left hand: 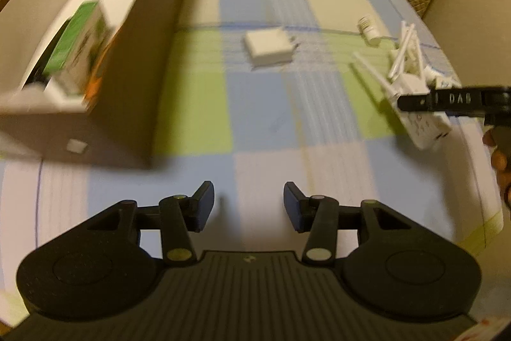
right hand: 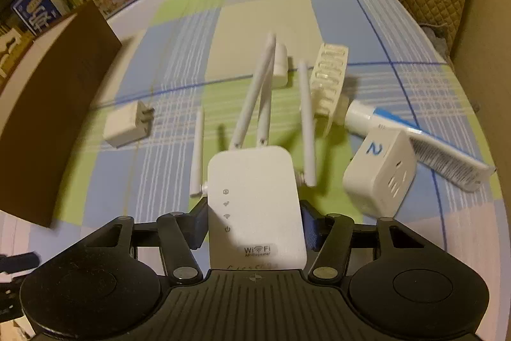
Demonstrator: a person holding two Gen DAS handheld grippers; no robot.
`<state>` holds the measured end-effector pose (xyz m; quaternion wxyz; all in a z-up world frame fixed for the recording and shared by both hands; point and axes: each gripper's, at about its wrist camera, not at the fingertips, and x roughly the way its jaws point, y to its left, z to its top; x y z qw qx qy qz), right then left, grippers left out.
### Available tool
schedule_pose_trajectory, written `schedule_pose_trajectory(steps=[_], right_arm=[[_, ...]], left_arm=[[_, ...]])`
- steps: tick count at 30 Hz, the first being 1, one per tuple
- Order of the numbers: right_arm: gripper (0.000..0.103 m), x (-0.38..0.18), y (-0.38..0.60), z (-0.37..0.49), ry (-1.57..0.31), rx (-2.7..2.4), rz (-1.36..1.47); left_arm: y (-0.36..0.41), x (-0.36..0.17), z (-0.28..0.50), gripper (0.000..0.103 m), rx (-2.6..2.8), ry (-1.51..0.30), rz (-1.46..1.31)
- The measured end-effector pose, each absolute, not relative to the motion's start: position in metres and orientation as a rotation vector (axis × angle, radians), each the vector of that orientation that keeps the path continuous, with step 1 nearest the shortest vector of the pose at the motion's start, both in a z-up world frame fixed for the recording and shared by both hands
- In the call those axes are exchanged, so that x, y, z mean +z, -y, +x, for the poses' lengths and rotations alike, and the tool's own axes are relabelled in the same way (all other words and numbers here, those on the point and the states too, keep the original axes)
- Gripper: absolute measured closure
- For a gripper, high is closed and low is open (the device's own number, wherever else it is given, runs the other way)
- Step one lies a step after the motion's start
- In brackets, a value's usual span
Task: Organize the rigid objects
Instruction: 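Lift the repeater with the right tool while the left tool grasps the white plug adapter, then carry the adapter with the left tool and repeater with the right tool over the shoebox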
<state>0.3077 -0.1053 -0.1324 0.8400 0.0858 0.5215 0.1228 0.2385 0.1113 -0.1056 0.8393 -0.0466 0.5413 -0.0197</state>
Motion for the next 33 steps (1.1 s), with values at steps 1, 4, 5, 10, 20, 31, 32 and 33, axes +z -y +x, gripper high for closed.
schedule_pose_trajectory(steps=[1, 4, 5, 10, 20, 31, 32, 33], right_arm=[[0.05, -0.13, 0.106, 0.308, -1.096, 0.265, 0.178], [0.05, -0.126, 0.108, 0.311, -1.078, 0.29, 0.162], [0.05, -0.126, 0.109, 0.312, -1.077, 0.293, 0.167], [0.05, -0.113, 0.118, 0.316, -1.017, 0.327, 0.203], [0.05, -0.088, 0.138, 0.344, -0.914, 0.303, 0.221], [0.05, -0.09, 0.149, 0.364, -0.92, 0.301, 0.242], [0.05, -0.091, 0.149, 0.366, -0.923, 0.303, 0.241], [0.05, -0.092, 0.149, 0.367, -0.925, 0.304, 0.241]], left_arm=[[-0.107, -0.104, 0.246, 0.058, -0.049, -1.131, -0.09], [-0.096, -0.101, 0.271, 0.054, -0.066, -1.097, -0.061], [-0.092, -0.099, 0.281, 0.054, -0.07, -1.085, -0.047], [-0.082, -0.097, 0.322, 0.05, -0.06, -1.051, 0.009], [-0.081, -0.114, 0.376, 0.043, 0.007, -1.064, -0.037], [-0.093, -0.144, 0.404, 0.037, 0.089, -1.115, -0.083], [-0.094, -0.146, 0.406, 0.037, 0.092, -1.117, -0.09], [-0.095, -0.147, 0.407, 0.038, 0.094, -1.118, -0.095]])
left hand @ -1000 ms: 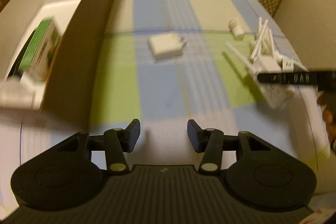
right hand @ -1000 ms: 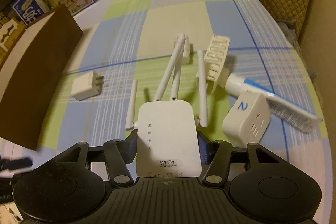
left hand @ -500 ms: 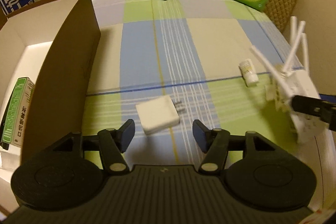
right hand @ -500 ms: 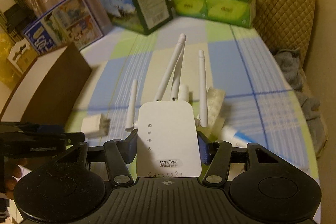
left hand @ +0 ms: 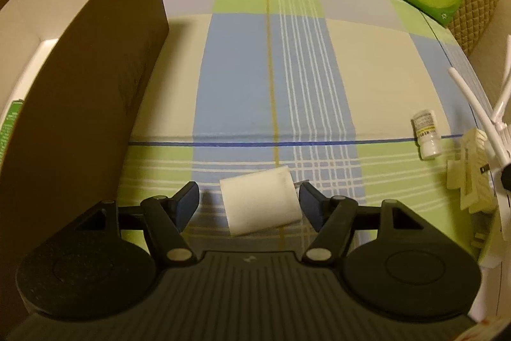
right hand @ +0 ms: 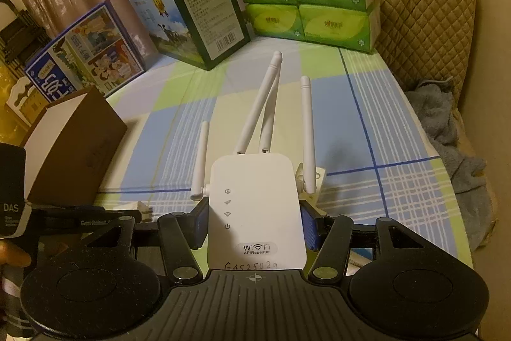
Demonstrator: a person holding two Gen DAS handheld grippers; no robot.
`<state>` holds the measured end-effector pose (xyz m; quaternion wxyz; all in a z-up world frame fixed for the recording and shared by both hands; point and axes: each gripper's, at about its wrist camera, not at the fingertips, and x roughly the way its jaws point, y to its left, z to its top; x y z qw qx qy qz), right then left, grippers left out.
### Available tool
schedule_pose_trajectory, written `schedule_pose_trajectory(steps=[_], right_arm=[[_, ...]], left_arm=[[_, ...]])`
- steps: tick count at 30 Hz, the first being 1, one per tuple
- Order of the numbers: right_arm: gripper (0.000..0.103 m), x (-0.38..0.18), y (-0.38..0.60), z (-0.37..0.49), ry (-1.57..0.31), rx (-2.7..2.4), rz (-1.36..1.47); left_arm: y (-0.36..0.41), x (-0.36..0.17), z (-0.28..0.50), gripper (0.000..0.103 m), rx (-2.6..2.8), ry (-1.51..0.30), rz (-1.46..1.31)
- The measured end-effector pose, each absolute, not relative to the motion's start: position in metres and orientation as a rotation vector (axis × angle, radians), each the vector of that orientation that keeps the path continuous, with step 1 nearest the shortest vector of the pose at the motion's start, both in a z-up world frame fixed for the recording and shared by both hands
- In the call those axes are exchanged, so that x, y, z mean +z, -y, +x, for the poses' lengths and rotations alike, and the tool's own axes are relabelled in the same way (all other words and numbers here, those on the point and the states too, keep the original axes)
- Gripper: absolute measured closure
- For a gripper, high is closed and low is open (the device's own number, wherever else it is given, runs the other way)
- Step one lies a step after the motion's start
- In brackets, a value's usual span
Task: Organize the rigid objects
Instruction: 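Carry the adapter with the left tool and repeater with the right tool over the shoebox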
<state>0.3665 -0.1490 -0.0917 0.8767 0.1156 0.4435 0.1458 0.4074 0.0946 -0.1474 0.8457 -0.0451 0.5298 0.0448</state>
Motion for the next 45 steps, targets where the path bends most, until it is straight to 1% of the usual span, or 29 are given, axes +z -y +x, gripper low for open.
schedule_pose_trajectory(steps=[2, 3, 4, 12, 16, 23, 29, 37, 45], right_arm=[[0.05, -0.093, 0.149, 0.368, -0.931, 0.306, 0.24], [0.05, -0.094, 0.149, 0.369, -0.935, 0.307, 0.241], [0.05, -0.095, 0.149, 0.37, -0.939, 0.309, 0.241], [0.05, -0.098, 0.148, 0.372, -0.95, 0.331, 0.241], [0.05, -0.096, 0.147, 0.371, -0.948, 0.349, 0.239], [0.05, -0.088, 0.142, 0.366, -0.935, 0.391, 0.234], [0.05, -0.075, 0.132, 0.36, -0.911, 0.446, 0.228], [0.05, -0.045, 0.08, 0.352, -0.86, 0.549, 0.208], [0.05, -0.02, -0.013, 0.352, -0.809, 0.605, 0.223]], left_arm=[[-0.094, -0.15, 0.41, 0.038, 0.096, -1.116, -0.089], [-0.094, -0.151, 0.41, 0.044, 0.09, -1.109, -0.093], [-0.094, -0.15, 0.41, 0.053, 0.08, -1.105, -0.104], [-0.092, -0.146, 0.403, 0.054, 0.07, -1.106, -0.109], [-0.089, -0.136, 0.391, 0.055, 0.07, -1.088, -0.109], [-0.086, -0.097, 0.368, 0.055, 0.067, -1.017, -0.13], [-0.093, -0.05, 0.342, 0.055, 0.08, -0.919, -0.147], [-0.138, -0.008, 0.314, 0.055, 0.118, -0.825, -0.177], [-0.227, 0.012, 0.303, 0.055, 0.142, -0.79, -0.161]])
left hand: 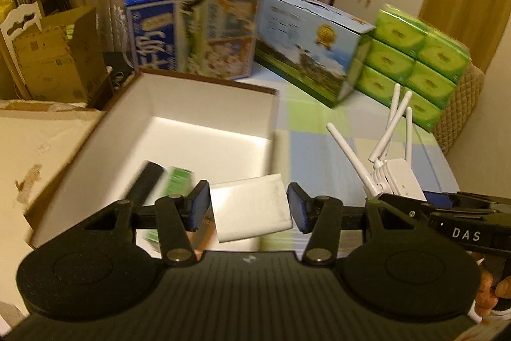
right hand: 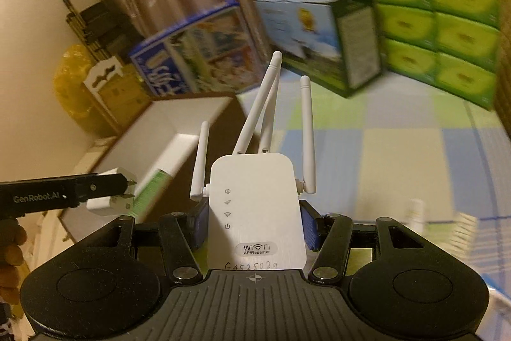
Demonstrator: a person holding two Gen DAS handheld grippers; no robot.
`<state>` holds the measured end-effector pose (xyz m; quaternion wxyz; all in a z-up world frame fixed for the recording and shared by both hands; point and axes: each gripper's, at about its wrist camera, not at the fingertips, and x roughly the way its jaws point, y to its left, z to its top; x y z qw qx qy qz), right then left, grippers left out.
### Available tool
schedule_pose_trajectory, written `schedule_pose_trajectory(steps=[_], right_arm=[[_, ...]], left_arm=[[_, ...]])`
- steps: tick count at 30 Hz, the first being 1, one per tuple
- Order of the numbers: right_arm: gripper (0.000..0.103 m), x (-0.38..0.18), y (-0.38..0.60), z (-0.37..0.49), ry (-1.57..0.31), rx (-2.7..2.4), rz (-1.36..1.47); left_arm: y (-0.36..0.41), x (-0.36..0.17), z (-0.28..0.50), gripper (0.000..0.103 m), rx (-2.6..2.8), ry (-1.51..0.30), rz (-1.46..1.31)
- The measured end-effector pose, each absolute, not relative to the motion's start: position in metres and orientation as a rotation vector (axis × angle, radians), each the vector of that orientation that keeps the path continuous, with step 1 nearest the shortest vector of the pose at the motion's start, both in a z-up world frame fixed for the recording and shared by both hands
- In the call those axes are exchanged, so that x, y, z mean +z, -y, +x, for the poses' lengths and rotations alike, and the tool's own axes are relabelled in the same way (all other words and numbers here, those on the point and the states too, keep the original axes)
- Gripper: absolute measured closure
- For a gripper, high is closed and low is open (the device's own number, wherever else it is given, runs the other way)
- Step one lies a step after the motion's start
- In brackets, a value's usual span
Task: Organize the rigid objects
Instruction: 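Carry the adapter with the left tool and repeater with the right tool over the shoebox, then lower the adapter and repeater into the shoebox and open both tools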
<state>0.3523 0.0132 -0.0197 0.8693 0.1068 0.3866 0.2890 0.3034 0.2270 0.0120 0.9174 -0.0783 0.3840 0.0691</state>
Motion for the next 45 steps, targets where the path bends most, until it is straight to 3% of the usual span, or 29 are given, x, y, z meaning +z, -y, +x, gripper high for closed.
schedule_pose_trajectory(steps=[16, 31, 45], right_arm=[[0.05, -0.03, -0.195, 0.413, -0.796, 0.529, 0.181], [0.05, -0.076, -0.239, 0.477, -0.862, 0.44, 0.024], [0.05, -0.092, -0.26, 0.499, -0.853, 0.47, -0.189]], left_arm=[[-0.359, -0.019, 0.392, 0.055, 0.094, -0.87, -0.113], [-0.388, -0.077, 0.477, 0.055, 0.024, -0.989, -0.092], [-0.389, -0.104, 0.5, 0.054, -0.009, -1.033, -0.116]])
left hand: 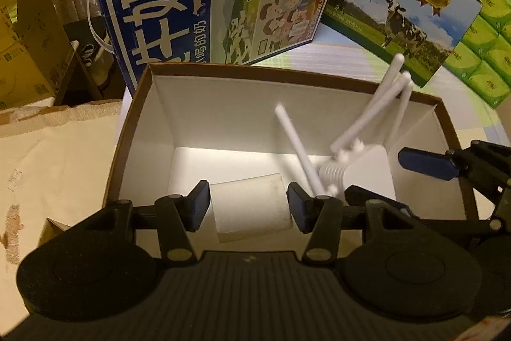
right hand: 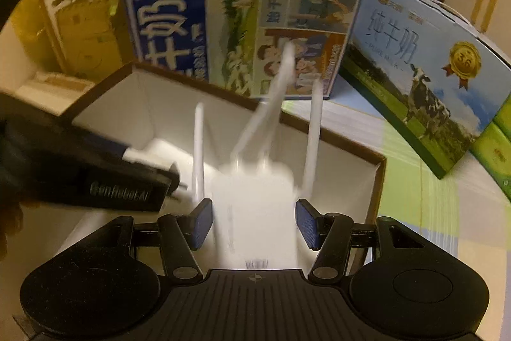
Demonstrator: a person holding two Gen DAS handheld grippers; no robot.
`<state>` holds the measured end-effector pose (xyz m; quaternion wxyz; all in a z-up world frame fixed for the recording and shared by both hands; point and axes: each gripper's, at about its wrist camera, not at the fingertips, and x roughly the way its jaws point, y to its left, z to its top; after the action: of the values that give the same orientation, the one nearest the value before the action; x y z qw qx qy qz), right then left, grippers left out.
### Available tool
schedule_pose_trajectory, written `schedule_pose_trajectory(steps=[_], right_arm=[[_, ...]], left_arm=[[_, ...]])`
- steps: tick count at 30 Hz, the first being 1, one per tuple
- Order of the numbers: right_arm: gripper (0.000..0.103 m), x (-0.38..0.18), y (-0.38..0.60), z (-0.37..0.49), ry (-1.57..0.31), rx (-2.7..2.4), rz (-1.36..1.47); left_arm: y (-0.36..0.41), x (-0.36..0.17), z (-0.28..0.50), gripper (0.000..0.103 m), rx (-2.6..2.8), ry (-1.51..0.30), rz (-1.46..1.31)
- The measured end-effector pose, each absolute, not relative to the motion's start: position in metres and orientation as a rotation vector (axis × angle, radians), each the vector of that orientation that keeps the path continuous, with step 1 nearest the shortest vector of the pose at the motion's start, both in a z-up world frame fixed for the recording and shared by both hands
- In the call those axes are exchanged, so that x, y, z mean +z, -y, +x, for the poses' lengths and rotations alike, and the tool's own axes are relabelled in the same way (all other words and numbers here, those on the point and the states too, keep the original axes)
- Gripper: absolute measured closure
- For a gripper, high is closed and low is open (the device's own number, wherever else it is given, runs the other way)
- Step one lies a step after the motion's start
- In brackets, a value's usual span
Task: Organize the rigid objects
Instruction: 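Lower the adapter and repeater into the shoebox and open both tools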
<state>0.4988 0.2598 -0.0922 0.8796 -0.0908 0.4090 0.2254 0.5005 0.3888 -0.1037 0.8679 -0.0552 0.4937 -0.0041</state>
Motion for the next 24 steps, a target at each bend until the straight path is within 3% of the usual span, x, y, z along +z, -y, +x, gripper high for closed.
schedule_pose_trajectory(steps=[9, 14, 24], right_arm=[[0.049, -0.086, -0.252, 0.498, -0.856, 0.49, -0.166], [0.045, -0.082, -0.248, 0.488, -0.862, 0.514, -0.136], [0.043, -0.067, -0.235, 0.459, -0.871, 0.544, -0.076]], left_arm=[[-0.389, -0.109, 0.504, 0.056, -0.016, -1.049, -0.126], [-0.388, -0.101, 0.5, 0.045, -0.032, -1.031, -0.143], [-0.387, -0.073, 0.466, 0.045, -0.027, -0.994, -0.148]])
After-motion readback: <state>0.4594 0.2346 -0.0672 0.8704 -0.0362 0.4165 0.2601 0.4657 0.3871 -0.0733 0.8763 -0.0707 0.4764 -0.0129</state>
